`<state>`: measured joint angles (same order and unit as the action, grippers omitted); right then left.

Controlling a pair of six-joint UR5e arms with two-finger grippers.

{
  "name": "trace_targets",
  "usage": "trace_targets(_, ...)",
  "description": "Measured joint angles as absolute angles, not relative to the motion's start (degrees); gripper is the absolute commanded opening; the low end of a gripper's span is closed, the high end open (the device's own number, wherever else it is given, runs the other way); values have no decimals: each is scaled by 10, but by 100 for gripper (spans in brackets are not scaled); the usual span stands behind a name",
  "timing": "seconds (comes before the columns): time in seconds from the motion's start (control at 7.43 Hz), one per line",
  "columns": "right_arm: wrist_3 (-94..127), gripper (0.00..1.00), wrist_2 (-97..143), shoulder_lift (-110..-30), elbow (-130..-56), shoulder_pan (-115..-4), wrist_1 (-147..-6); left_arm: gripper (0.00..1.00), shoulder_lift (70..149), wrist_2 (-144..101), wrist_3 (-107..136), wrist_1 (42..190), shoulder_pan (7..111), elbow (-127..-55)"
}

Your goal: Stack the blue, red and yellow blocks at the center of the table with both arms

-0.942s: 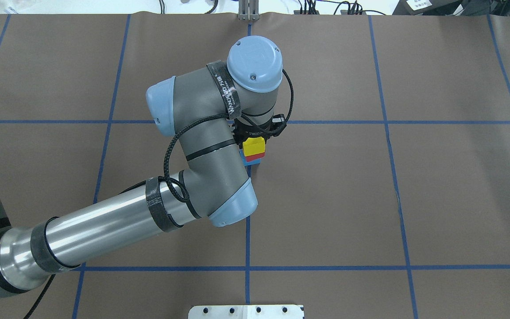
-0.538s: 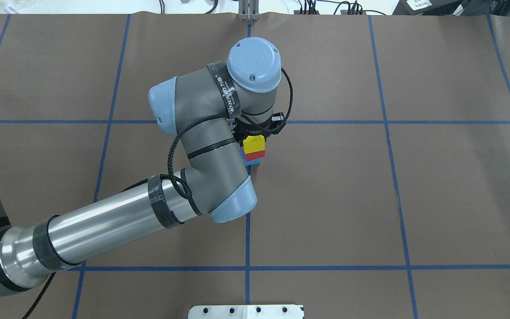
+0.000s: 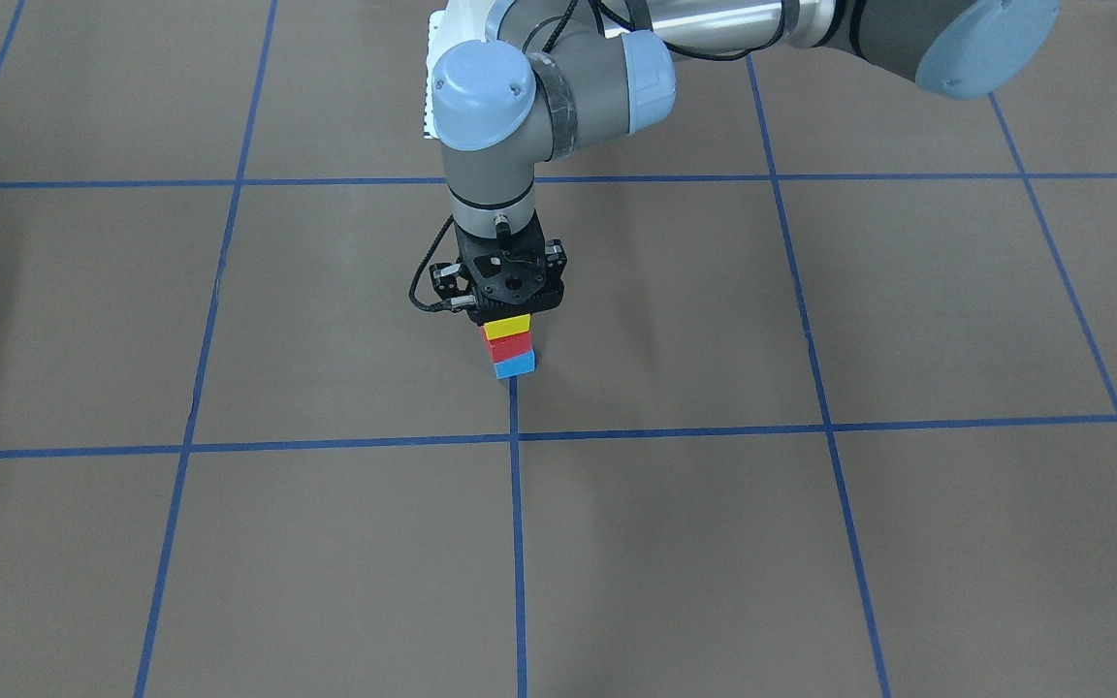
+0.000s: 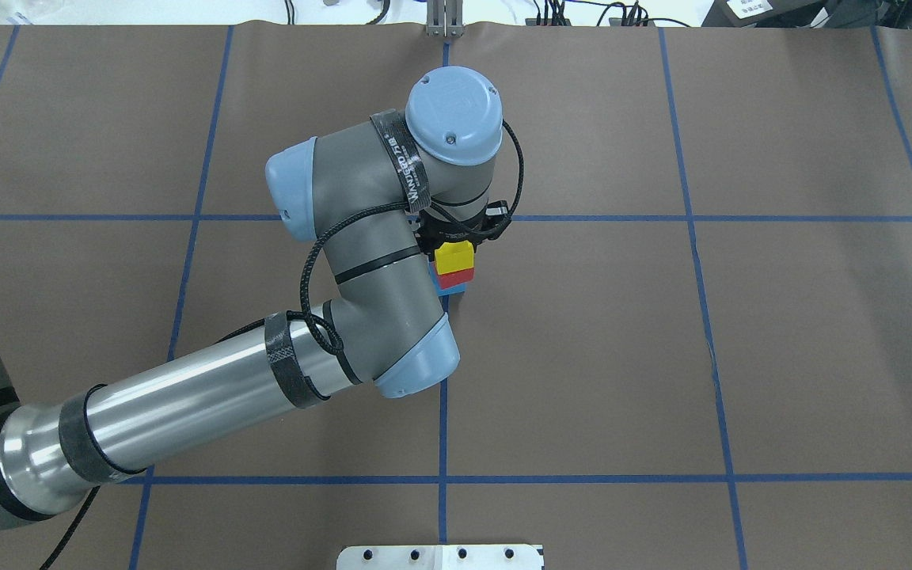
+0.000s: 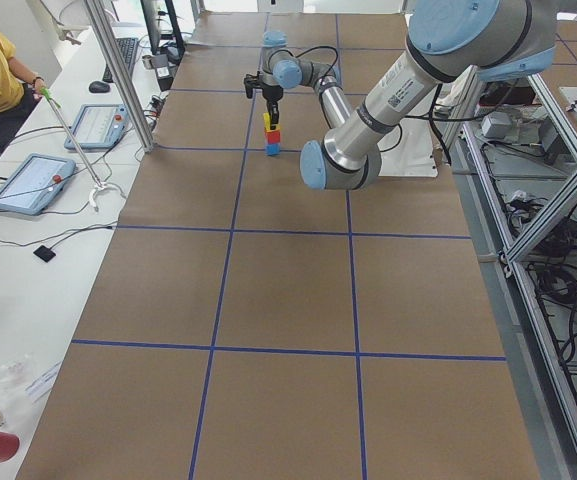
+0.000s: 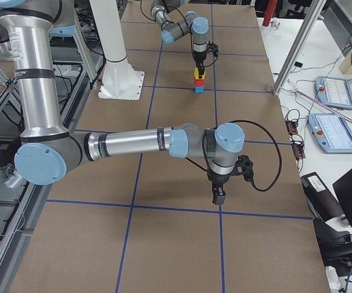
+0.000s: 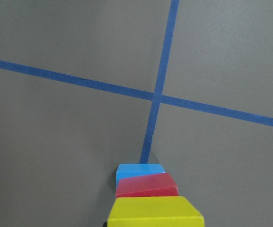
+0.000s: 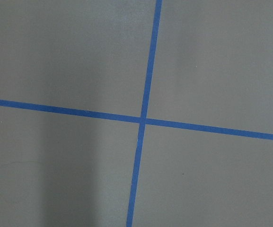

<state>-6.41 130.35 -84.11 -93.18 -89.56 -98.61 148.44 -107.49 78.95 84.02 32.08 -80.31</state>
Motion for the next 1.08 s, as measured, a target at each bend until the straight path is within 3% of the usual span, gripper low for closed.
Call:
trace_targets(0.27,-64,100,1303,-841,-931,-896,-986,99,1484,-1075,779,840,321,-802)
trace_targets(0.81,-64,100,1303,-841,-931,-896,-986,99,1485,-1076,758,837,325,-804)
trace_targets(1.08,-64,100,1303,-840,-930,-896,-986,99,1481,-1103,699,795,358,-841)
